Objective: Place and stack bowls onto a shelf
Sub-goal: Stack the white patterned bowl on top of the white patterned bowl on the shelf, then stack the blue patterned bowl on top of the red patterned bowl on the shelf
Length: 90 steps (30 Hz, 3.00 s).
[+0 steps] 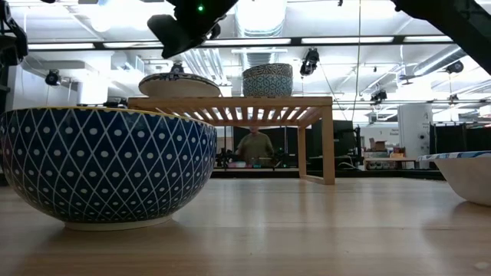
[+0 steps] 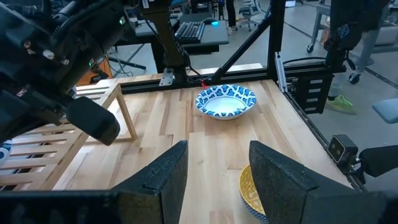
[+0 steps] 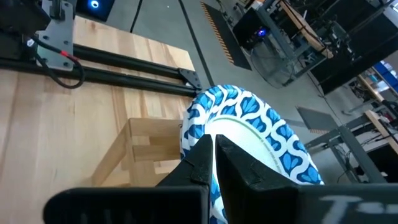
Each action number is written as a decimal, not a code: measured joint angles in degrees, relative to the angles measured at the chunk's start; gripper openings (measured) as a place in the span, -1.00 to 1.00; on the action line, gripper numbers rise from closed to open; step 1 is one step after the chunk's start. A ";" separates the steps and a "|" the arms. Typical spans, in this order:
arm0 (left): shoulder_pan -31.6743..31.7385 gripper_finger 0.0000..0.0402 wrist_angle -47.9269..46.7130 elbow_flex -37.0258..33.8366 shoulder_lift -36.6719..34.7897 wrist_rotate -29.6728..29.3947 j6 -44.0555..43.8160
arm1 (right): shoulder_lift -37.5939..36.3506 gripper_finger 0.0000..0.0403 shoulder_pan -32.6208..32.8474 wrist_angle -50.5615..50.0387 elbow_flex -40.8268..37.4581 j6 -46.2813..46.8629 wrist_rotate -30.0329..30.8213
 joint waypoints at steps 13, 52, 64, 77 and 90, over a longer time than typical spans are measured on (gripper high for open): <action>-0.02 -0.23 0.00 0.00 0.16 0.00 -0.02 | -5.07 -0.96 3.67 -8.30 -0.09 2.19 0.01; 2.14 -0.24 2.16 0.50 11.36 -1.79 -32.32 | -59.81 -0.95 11.02 34.99 -82.20 9.86 -17.54; 19.23 -0.33 -2.87 0.61 12.44 25.77 -37.89 | -62.07 -0.95 13.33 38.43 -86.40 10.20 -18.20; 22.82 -0.52 -17.50 1.50 28.62 69.90 -60.61 | -60.80 -0.95 13.29 39.17 -86.40 10.41 -18.00; 21.29 -0.41 -39.26 18.32 40.10 62.86 -48.16 | -58.81 -0.95 13.29 42.55 -86.40 10.94 -17.96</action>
